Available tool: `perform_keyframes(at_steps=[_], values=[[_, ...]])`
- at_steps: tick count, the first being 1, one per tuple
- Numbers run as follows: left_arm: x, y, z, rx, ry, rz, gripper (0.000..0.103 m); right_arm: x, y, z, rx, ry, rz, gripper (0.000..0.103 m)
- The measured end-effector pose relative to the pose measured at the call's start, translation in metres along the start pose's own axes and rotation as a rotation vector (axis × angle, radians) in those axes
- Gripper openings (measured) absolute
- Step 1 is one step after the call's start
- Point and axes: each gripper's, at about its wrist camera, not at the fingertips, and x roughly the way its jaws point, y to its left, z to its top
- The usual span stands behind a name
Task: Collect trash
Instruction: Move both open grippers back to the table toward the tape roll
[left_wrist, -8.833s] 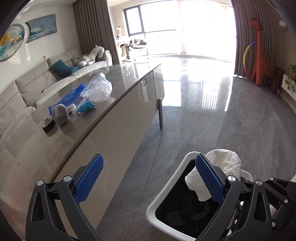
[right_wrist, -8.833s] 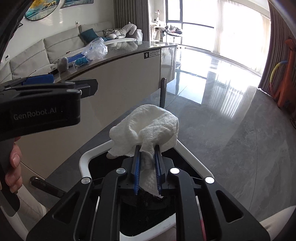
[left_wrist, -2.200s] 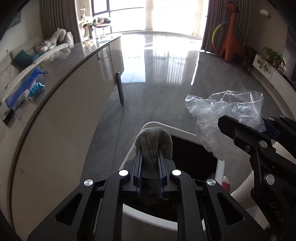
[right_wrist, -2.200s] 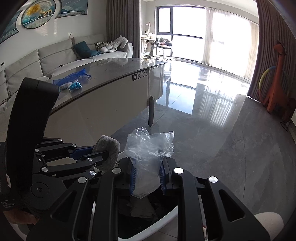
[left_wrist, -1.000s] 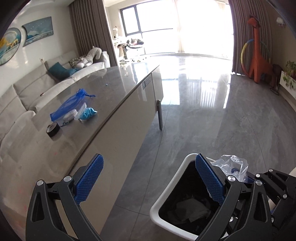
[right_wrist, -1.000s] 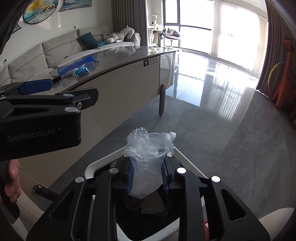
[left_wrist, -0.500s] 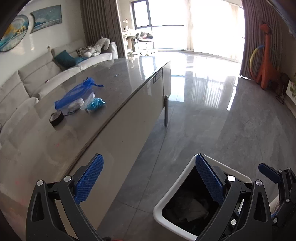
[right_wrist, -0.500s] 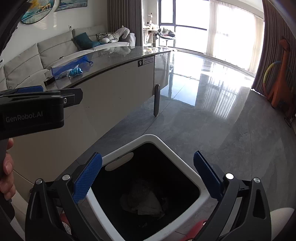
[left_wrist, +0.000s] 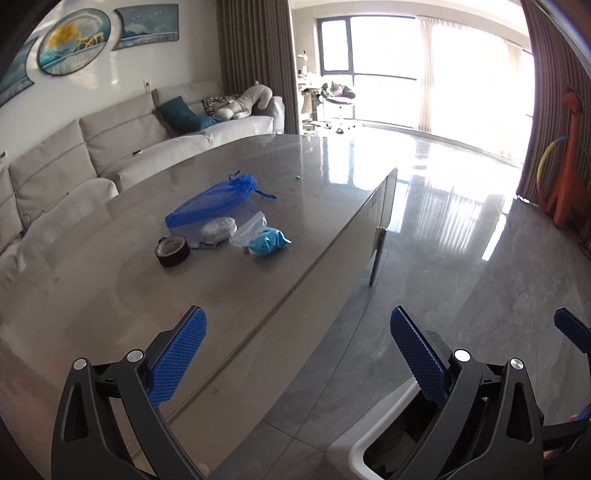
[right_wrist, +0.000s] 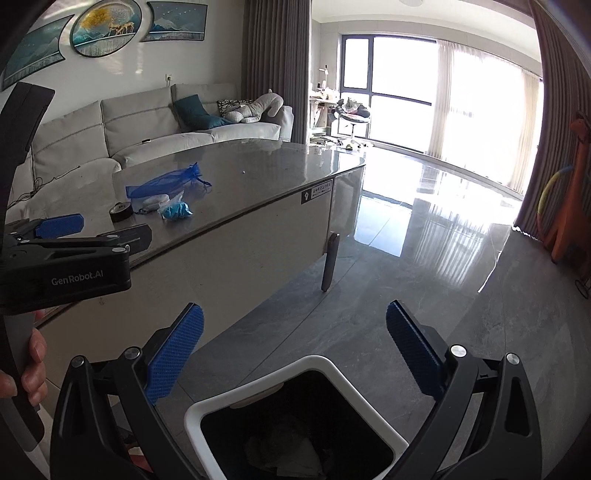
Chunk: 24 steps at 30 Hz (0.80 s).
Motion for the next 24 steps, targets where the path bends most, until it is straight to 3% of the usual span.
perform_keyframes(at_steps=[10, 13, 19, 24], values=[[0.005, 0.067, 0.042, -0.091, 0.0, 0.096, 0.098, 0.023, 0.051, 0.063, -0.089, -0.112, 0.124, 0.098], [0.01, 0.09, 0.05, -0.115, 0.012, 0.095, 0.098, 0.034, 0.067, 0.08, -0.095, -0.132, 0.164, 0.098], [0.027, 0.118, 0.062, -0.076, 0.029, 0.125, 0.098, 0.058, 0.099, 0.103, -0.111, -0.148, 0.22, 0.098], [0.047, 0.137, 0.065, -0.054, 0.032, 0.107, 0.098, 0.079, 0.119, 0.116, -0.116, -0.143, 0.248, 0.098]])
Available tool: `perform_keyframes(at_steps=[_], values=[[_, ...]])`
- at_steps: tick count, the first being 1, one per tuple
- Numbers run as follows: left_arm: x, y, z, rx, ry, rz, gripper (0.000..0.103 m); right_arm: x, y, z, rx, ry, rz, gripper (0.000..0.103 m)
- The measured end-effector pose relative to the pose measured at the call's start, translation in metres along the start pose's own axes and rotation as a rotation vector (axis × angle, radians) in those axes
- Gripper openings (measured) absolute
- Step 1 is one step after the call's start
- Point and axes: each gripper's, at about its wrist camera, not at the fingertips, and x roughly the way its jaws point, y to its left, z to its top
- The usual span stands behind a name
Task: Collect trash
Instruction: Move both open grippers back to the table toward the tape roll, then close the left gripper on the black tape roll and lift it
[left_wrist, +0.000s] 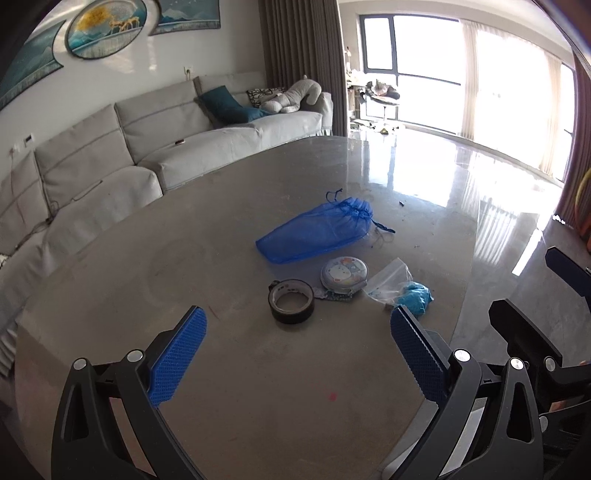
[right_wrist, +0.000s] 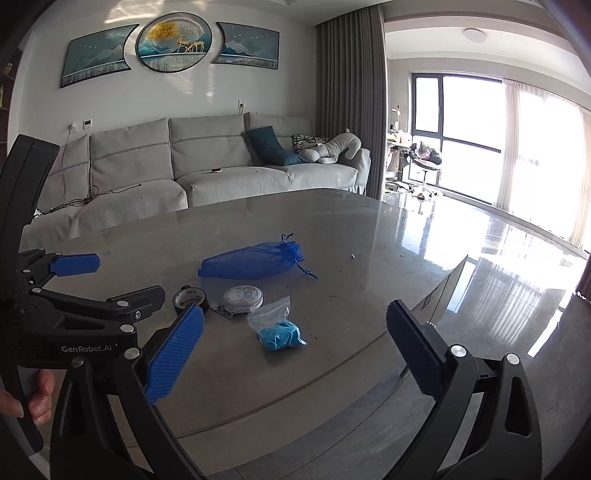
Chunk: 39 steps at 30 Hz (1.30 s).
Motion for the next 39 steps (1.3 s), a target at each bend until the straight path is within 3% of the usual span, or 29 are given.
perform_keyframes(at_steps=[14, 31, 36, 38, 39], values=[[0.078, 0.033, -0.001, -0.006, 0.089, -0.002, 0.098, 0.059, 0.02, 0.002, -0.048, 0.042, 0.027, 0.098], [0.133, 0.024, -0.004, 0.006, 0.238, -0.027, 0.098, 0.071, 0.017, -0.006, -0.087, 0.074, 0.009, 0.098], [0.131, 0.026, -0.004, -0.009, 0.232, -0.093, 0.077, 0.073, 0.017, -0.007, -0.08, 0.077, 0.005, 0.098], [0.127, 0.023, -0.005, 0.003, 0.213, -0.106, 0.048, 0.072, 0.016, -0.007, -0.077, 0.077, 0.003, 0.098], [0.125, 0.021, -0.006, 0.012, 0.209, -0.106, 0.049, 0.072, 0.016, -0.008, -0.076, 0.078, 0.003, 0.098]])
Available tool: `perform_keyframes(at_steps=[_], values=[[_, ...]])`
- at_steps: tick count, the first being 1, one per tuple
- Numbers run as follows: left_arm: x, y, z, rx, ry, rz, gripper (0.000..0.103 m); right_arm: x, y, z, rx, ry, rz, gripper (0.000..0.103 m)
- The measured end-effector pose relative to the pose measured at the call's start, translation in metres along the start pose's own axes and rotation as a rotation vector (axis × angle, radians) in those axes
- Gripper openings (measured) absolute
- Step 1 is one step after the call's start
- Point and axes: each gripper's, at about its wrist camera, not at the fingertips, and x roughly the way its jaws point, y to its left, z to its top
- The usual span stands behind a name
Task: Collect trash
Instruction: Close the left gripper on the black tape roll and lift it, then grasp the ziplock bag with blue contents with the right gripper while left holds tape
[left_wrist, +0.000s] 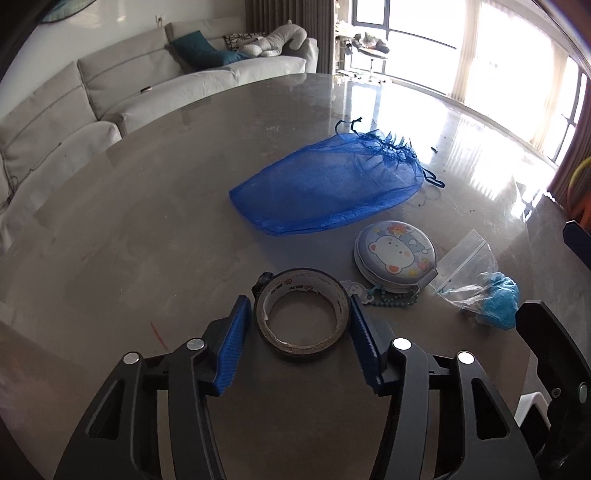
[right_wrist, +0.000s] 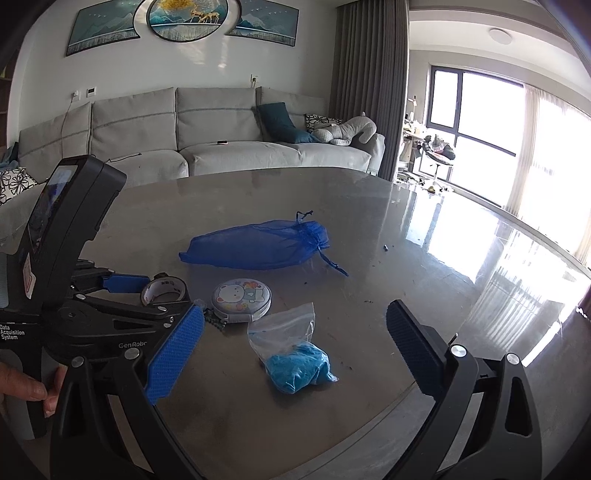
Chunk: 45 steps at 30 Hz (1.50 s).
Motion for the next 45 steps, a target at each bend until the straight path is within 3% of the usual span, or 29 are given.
perform_keyframes(at_steps=[17, 25, 29, 32, 41, 45], values=[[-0.058, -0.021, 0.0, 0.03, -0.092, 0.064, 0.049, 0.004, -0.009, -0.006, 0.037, 0.008, 0.016, 0.098], [-0.07, -0.036, 0.0, 0.058, -0.104, 0.161, 0.049, 0.014, -0.015, -0.009, 0.043, 0.013, 0.035, 0.098], [-0.069, -0.035, 0.002, 0.015, -0.089, 0.147, 0.049, 0.02, -0.017, -0.011, 0.036, 0.022, 0.056, 0.098], [-0.068, -0.037, 0.001, 0.016, -0.09, 0.183, 0.049, 0.026, -0.018, -0.012, 0.032, 0.029, 0.072, 0.098], [-0.071, -0.026, -0.003, -0.11, -0.085, 0.167, 0.049, 0.045, -0.014, -0.026, 0.029, 0.079, 0.12, 0.098], [-0.069, -0.025, -0.003, -0.119, -0.088, 0.161, 0.049, 0.048, -0.014, -0.039, 0.013, 0.095, 0.139, 0.082]])
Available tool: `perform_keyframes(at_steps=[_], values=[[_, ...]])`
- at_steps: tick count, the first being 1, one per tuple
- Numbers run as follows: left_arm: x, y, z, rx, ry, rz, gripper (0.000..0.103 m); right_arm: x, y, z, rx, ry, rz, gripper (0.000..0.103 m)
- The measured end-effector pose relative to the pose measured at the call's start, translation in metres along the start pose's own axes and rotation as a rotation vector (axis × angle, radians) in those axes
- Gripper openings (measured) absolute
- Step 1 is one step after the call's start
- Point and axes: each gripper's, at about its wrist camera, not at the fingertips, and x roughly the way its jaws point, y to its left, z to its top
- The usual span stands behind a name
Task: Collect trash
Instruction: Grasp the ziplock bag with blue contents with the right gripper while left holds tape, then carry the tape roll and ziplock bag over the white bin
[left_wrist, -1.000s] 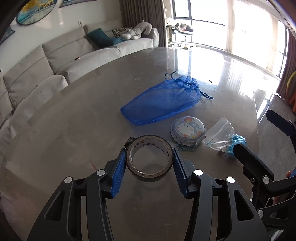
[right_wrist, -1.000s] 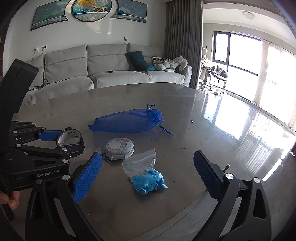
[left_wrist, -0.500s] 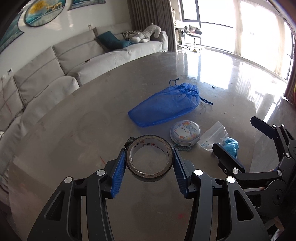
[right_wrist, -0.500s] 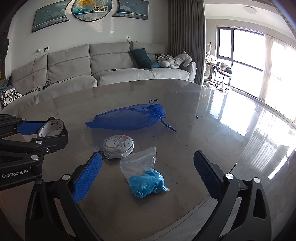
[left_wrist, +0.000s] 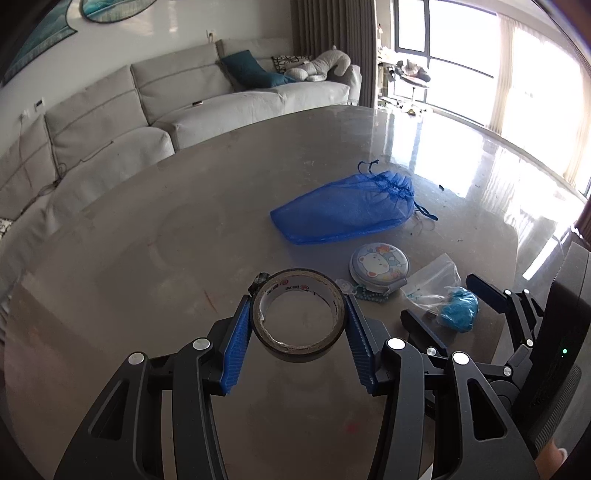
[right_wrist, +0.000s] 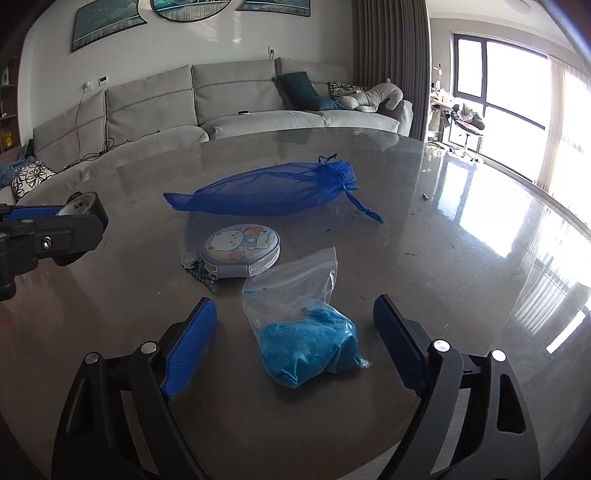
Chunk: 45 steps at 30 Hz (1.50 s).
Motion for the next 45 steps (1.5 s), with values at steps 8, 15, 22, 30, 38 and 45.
perform_keyframes(at_steps=[8, 15, 22, 30, 38, 45], values=[[0.001, 0.004, -0.001, -0.005, -0.001, -0.003, 0.049, -0.009, 0.006, 0.003, -0.025, 0.005, 0.007, 0.041], [-0.008, 0.002, -0.001, 0.009, -0.03, -0.016, 0.049, -0.037, 0.008, 0.007, -0.034, -0.015, -0.01, 0.04], [-0.025, -0.001, -0.002, 0.017, -0.064, -0.058, 0.049, -0.087, 0.003, 0.011, -0.016, -0.063, -0.041, 0.04], [-0.052, -0.019, -0.016, 0.037, -0.095, -0.147, 0.049, -0.147, -0.003, 0.004, 0.029, -0.106, -0.106, 0.04], [-0.082, -0.056, -0.056, 0.111, -0.106, -0.252, 0.049, -0.196, -0.011, -0.017, 0.079, -0.11, -0.176, 0.04], [-0.098, -0.087, -0.093, 0.201, -0.088, -0.324, 0.049, -0.227, -0.019, -0.05, 0.124, -0.082, -0.245, 0.04]])
